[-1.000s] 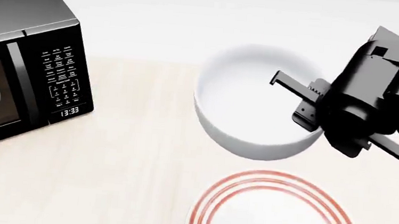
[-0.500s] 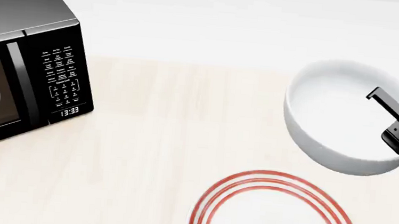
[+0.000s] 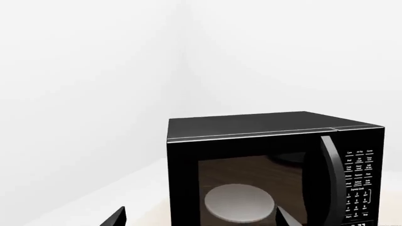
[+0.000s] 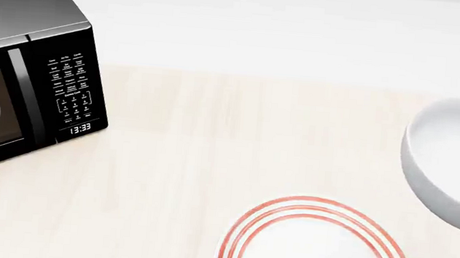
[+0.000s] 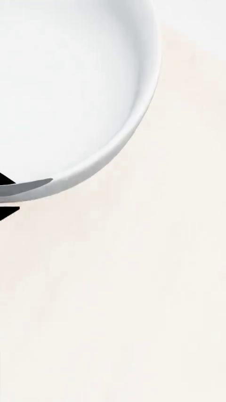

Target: Put the white bowl to the right of the plate.

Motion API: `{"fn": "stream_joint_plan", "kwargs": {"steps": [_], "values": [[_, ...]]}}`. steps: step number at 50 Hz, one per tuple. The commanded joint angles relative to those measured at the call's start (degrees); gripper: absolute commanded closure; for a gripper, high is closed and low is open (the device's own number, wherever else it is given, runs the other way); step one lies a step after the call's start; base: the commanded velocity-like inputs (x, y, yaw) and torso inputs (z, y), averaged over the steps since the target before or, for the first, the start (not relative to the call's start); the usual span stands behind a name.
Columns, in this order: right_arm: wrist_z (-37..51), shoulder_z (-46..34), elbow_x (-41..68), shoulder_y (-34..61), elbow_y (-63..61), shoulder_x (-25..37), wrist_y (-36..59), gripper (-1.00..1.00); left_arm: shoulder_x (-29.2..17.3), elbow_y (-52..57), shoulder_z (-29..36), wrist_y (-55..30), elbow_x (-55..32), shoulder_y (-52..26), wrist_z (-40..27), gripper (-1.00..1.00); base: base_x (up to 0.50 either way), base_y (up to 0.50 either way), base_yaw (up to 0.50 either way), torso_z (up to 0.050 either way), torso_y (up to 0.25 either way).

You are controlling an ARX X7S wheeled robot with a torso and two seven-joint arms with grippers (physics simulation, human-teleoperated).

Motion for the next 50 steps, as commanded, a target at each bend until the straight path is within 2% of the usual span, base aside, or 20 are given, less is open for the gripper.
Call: {"fn": "stream_joint_plan", "kwargs": {"steps": [1,30,50], "values": [[0.97,1.89,0.15,0.19,-0.99,3.76,-1.40,1.00,-0.18,0.01,0.68,-0.21,0.24,-0.21,-0.26,-1.00,0.00,0.00,0.00,0.000,0.000],[-2.80,1.85,1.15,-6.82,3.14,6.43,-2.96,1.00,-0.50,-0.05,1.32,0.08,0.20,-0.09,-0.66,-1.00,0.00,0.00,0.00,0.001,0.001],[-8.35,0.86,1.04,-11.80,11.36,3.47,-0.54,1.00,-0.71,-0.01,1.58,0.19,0.23,0.05,-1.09,-1.00,0.00,0.00,0.00,0.000,0.000]]}}
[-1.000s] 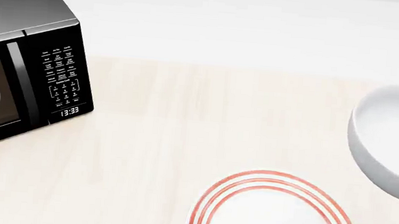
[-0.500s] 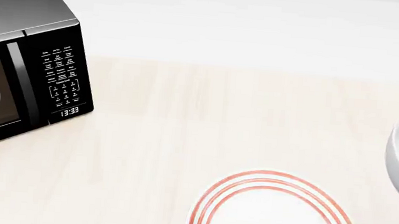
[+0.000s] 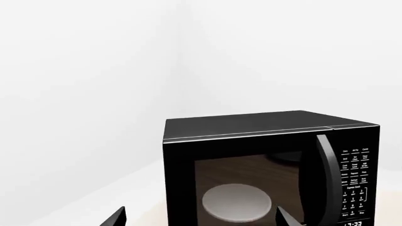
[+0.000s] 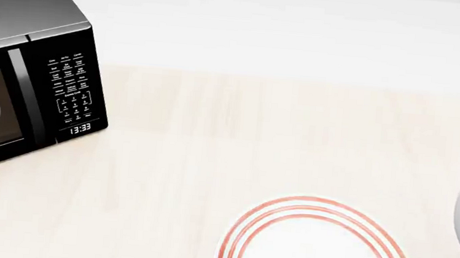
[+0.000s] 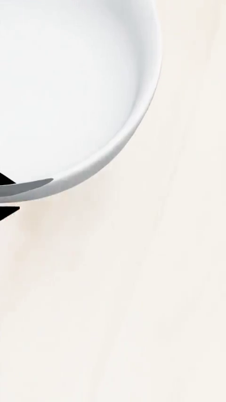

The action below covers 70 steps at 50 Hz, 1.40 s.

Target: Put the white bowl to the right of the plate.

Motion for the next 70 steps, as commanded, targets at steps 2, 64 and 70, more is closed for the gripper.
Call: {"fn": "stream_joint_plan", "kwargs": {"steps": [2,64,70], "values": [[-3.59,0.68,-0.33,-2.43,5.32,-1.74,1.49,1.00,-0.14,0.08,0.34,0.00,0.14,0.05,-0.30,-1.00,0.00,0.00,0.00,0.000,0.005],[-14.71,-21.37,11.06,-2.44,16.63,-5.68,0.83,-1.00,-0.87,0.45,0.94,0.14,-0.27,0.42,-1.29,-1.00,0.00,0.00,0.00,0.000,0.000],[-6.95,-20.80,4.85,5.69,-9.90,5.88,-16.02,-1.00,-0.92,0.69,1.04,0.07,-0.33,0.53,-1.39,-1.00,0.00,0.00,0.00,0.000,0.000]]}}
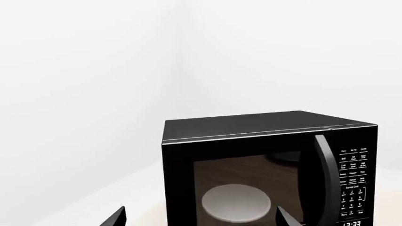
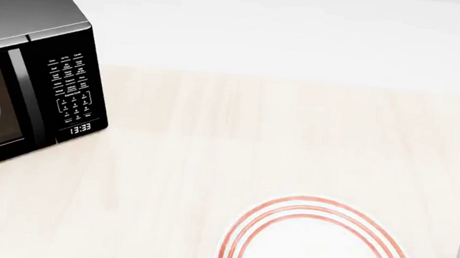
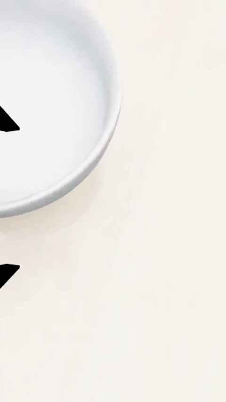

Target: Put the white bowl to the right of the plate.

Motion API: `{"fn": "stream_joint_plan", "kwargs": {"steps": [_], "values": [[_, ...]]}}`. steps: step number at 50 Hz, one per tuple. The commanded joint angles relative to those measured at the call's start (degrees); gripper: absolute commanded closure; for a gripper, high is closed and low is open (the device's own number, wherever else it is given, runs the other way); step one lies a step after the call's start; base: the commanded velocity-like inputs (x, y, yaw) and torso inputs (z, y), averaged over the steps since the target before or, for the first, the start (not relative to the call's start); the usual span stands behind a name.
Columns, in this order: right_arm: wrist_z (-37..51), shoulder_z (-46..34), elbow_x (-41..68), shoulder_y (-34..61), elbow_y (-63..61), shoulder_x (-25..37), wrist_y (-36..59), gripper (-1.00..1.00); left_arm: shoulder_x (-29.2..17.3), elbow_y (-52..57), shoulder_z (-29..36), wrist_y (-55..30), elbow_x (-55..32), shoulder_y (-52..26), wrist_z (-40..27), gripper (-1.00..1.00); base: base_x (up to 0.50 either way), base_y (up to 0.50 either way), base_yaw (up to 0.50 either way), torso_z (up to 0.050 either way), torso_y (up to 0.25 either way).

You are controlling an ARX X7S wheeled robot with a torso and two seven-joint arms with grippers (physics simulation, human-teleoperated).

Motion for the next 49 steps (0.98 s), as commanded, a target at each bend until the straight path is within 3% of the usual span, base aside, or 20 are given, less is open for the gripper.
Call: {"fn": "stream_joint_plan", "kwargs": {"steps": [1,8,20,31,40,42,45,48,49], "values": [[6.55,-1.39,-5.84,8.62,-24.61,10.68,-16.72,-1.00,-0.10,0.32,0.12,-0.07,-0.11,0.14,-0.22,-1.00,0.00,0.00,0.00,0.000,0.000],[19.55,0.98,-21.31,20.42,-49.47,20.91,-29.33,-1.00,-0.16,0.65,0.48,0.13,0.09,0.39,-0.27,-1.00,0.00,0.00,0.00,0.000,0.000],[38.70,5.32,-49.02,33.72,-78.76,27.79,-30.27,-1.00,0.01,2.62,1.90,0.77,0.24,1.35,0.03,-1.00,0.00,0.00,0.00,0.000,0.000],[43.27,5.38,-58.92,33.28,-94.02,26.23,-31.71,-1.00,0.71,6.80,5.53,3.39,3.52,4.61,0.02,-1.00,0.00,0.00,0.00,0.000,0.000],[51.30,3.61,-73.91,24.36,-110.60,24.23,-34.17,-1.00,0.92,9.42,9.81,7.11,6.54,8.24,1.24,-1.00,0.00,0.00,0.00,0.000,0.000],[51.30,10.14,-77.37,15.93,-113.03,24.18,-33.11,-1.00,0.99,9.53,11.11,8.00,7.62,8.79,1.47,-1.00,0.00,0.00,0.00,0.000,0.000],[51.30,33.57,-83.03,-7.91,-116.44,21.59,-24.65,-1.00,1.11,10.14,12.75,9.36,9.20,9.84,1.63,-1.00,0.00,0.00,0.00,0.000,0.000],[51.29,59.35,-90.12,-33.69,-122.70,8.02,-4.24,-1.00,1.17,10.57,14.31,11.13,10.33,11.04,2.05,-1.00,0.00,0.00,0.00,0.000,0.000],[51.24,67.95,-91.29,-41.98,-123.76,5.98,-1.50,-1.00,1.14,10.55,14.56,11.42,10.50,11.17,2.13,-1.00,0.00,0.00,0.00,0.000,0.000]]}}
